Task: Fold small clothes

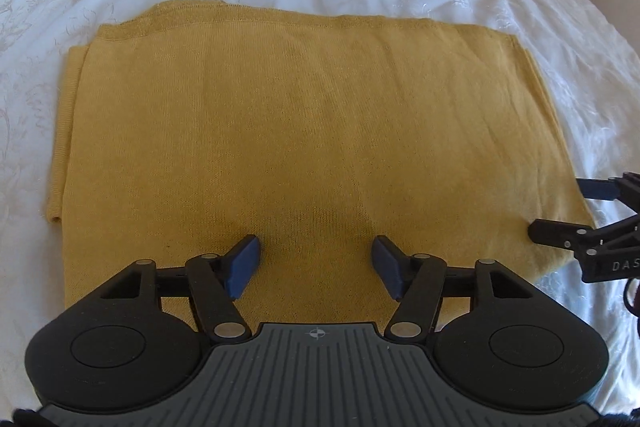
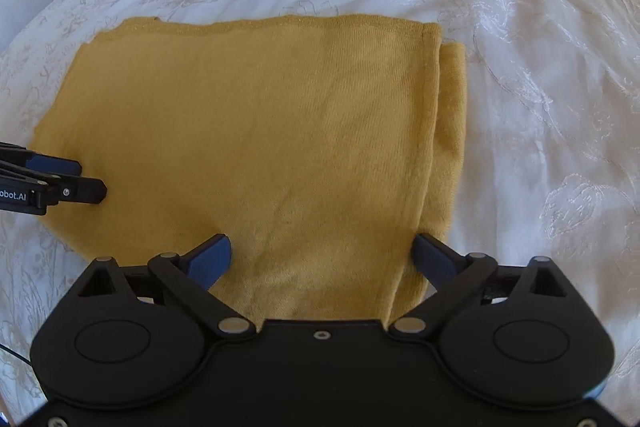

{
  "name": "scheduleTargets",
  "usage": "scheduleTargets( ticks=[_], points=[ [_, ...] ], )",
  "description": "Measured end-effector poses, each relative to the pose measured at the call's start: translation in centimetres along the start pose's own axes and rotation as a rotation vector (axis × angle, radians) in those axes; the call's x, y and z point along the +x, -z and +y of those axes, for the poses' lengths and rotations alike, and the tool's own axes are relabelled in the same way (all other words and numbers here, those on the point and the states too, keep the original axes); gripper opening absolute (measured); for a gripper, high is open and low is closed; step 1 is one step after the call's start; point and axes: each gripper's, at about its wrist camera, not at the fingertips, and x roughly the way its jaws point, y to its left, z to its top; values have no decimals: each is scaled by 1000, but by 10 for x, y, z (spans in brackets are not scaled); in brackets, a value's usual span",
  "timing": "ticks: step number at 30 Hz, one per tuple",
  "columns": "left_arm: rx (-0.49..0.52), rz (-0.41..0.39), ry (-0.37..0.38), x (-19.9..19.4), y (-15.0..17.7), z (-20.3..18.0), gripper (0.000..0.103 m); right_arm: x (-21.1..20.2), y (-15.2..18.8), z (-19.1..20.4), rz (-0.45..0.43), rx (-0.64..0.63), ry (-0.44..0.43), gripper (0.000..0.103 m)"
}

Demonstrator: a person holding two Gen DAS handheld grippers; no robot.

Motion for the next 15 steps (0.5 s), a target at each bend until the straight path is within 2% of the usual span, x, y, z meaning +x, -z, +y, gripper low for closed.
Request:
scheduleTargets(
  ticks=[4, 6, 8, 12, 15],
  points=[
    [-29, 23, -10, 8, -3, -2, 70, -2, 13, -17, 15, 57, 18, 102],
    [-40, 38, -11, 14, -7, -5, 79, -5, 18, -27, 11, 97, 12, 102],
    [-32, 51, -33, 19, -9, -10, 84, -8, 22, -37, 7, 130, 1, 102],
    [-35, 61, -58, 28, -12, -20, 99, -12, 31, -60, -6, 212, -48, 102],
    [-33, 70, -86, 34, -11, -27, 103, -15, 36, -75, -18, 266, -97, 102]
  ],
)
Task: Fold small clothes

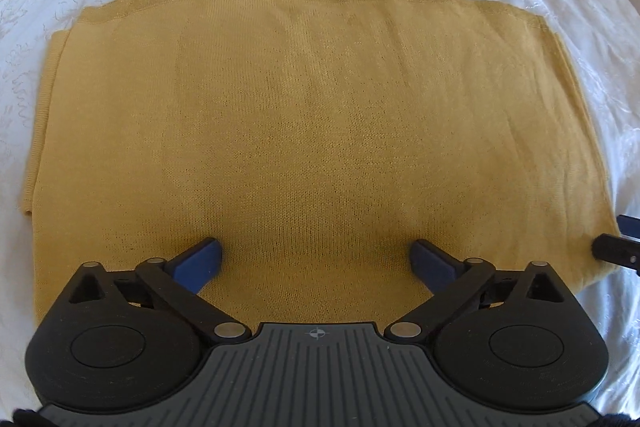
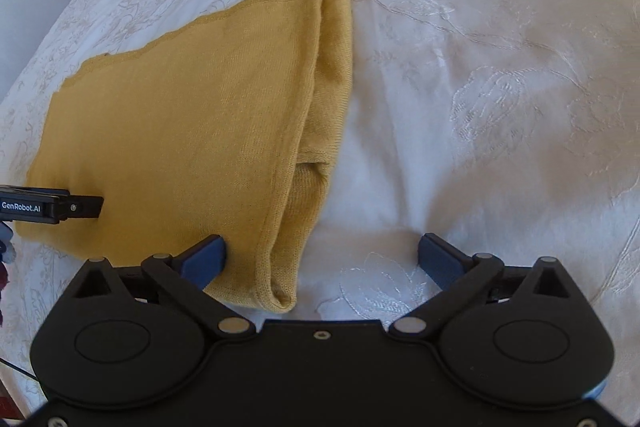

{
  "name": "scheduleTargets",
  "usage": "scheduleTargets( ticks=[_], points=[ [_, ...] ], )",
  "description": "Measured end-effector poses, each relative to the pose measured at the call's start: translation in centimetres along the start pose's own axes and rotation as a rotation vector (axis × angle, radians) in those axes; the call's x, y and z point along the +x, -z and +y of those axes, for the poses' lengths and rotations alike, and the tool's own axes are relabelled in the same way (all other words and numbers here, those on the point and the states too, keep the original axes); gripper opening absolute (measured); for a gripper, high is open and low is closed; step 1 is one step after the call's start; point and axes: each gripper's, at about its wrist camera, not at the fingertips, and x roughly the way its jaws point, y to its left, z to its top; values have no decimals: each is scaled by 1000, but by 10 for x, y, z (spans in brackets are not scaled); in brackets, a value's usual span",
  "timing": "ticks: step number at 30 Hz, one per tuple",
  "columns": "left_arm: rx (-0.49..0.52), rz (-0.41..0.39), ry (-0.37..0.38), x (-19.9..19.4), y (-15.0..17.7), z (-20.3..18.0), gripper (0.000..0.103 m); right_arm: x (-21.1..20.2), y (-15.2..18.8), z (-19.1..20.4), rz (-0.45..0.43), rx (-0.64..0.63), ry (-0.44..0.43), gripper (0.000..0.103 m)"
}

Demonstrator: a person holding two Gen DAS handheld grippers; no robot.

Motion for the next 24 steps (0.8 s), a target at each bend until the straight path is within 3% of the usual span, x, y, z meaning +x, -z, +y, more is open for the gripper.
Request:
scheduleTargets(
  ticks=[16, 24],
  points=[
    [-40, -51, -43, 2, 25, -4, 103, 5, -19, -61, -34, 290, -342, 103],
    [-38, -33, -41, 4, 19, -6, 103, 35, -54, -56, -27, 316, -506, 103]
  ],
)
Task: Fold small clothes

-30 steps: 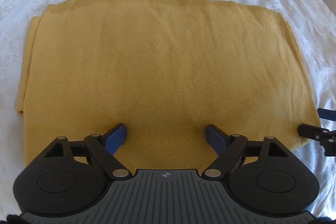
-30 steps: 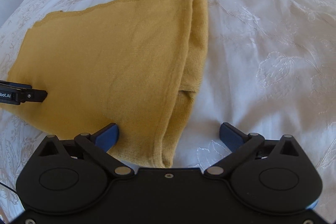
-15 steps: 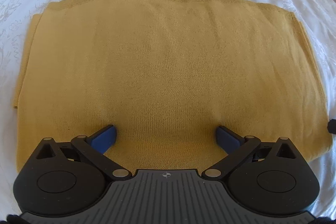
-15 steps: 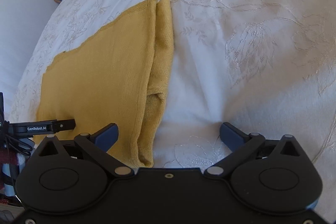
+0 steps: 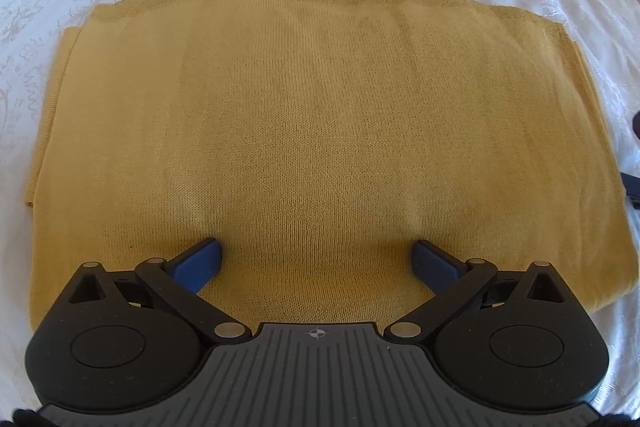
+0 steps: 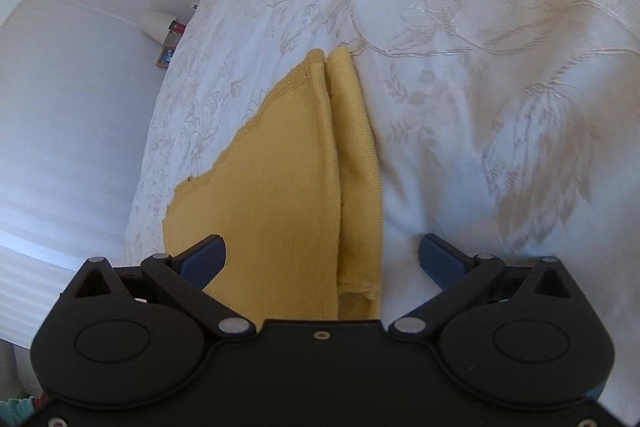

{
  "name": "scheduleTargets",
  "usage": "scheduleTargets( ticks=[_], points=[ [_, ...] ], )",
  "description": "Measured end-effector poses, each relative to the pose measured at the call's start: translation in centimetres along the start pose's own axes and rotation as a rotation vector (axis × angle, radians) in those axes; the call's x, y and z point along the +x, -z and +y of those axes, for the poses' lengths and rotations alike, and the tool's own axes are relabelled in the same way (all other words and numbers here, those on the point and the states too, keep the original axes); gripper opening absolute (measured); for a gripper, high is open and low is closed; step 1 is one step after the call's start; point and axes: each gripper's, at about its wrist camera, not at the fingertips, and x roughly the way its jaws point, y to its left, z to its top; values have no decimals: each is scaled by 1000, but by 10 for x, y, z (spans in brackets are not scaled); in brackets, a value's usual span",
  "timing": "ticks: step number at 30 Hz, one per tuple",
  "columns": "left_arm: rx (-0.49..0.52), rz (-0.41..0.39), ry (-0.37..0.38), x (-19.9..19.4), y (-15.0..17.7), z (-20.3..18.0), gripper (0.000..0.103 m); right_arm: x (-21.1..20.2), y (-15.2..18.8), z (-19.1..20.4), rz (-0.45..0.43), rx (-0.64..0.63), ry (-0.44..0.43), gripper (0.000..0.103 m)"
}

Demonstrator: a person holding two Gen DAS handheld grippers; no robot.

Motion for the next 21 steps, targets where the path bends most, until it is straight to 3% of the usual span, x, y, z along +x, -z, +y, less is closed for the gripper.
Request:
scheduleTargets(
  ticks=[7, 9, 13, 21],
  points=[
    [5, 26, 16, -7, -11, 5, 101, 38, -10, 15, 50, -46, -78, 103],
    [3, -7, 19, -18, -19, 6, 88, 42, -10, 17, 55, -48, -78, 103],
    [9, -85, 35, -34, -42, 7, 87, 40, -11, 16, 55, -45, -87, 103],
    [-37, -92, 1, 1, -103, 13, 87, 35, -14, 13, 63, -29, -86, 103]
  ],
)
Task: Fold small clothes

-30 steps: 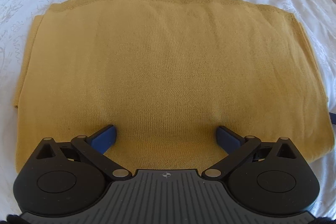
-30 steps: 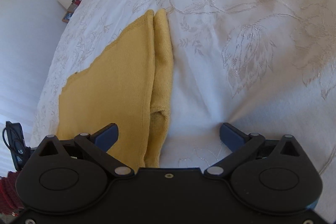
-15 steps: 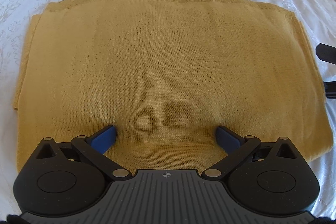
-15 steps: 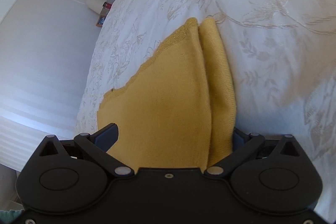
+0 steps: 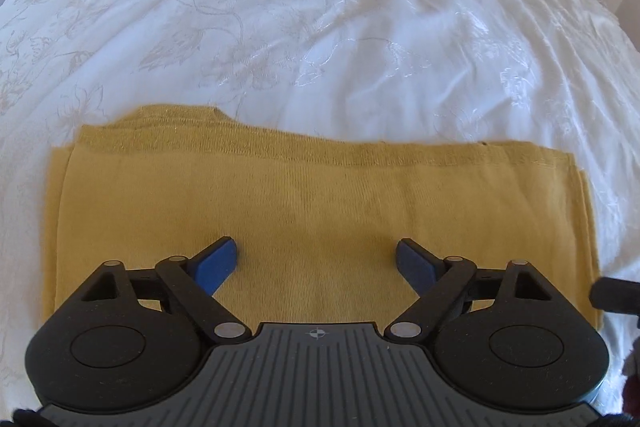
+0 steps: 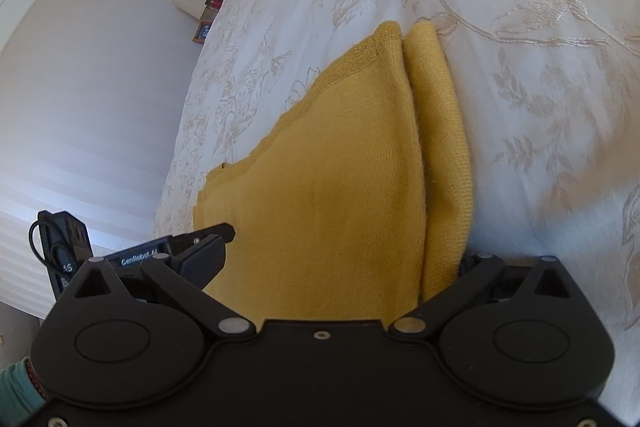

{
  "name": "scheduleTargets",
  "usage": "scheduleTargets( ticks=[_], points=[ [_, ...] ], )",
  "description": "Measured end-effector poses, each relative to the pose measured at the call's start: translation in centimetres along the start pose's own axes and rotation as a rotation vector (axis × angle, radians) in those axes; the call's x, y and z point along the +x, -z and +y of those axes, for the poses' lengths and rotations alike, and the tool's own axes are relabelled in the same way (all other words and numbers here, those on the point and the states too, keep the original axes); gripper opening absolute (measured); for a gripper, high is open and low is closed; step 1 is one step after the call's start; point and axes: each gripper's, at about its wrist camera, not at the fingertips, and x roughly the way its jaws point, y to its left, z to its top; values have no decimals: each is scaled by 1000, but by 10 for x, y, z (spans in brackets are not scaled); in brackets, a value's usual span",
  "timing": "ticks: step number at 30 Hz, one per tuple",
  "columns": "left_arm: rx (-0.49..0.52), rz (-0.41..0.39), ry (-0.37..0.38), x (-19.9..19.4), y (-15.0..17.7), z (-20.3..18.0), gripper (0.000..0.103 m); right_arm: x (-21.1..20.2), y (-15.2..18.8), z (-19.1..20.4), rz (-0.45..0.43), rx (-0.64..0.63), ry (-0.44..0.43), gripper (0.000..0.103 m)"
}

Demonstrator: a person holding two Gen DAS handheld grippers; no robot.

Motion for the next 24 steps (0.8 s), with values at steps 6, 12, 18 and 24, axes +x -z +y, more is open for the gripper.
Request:
scheduleTargets(
  ticks=[6, 12, 18, 24],
  points=[
    [68, 31, -35, 28, 1, -9, 97, 0, 1, -1, -2, 14, 1, 103],
    [52, 34, -29, 30, 0, -8, 101, 1, 1, -1, -9, 21, 3, 103],
    [44, 33, -32, 30, 1, -7, 103, 2, 2, 4, -4, 47, 19, 103],
    [49, 32, -21, 30, 2, -5, 103, 7, -4, 7, 71, 86, 87, 53]
  ],
)
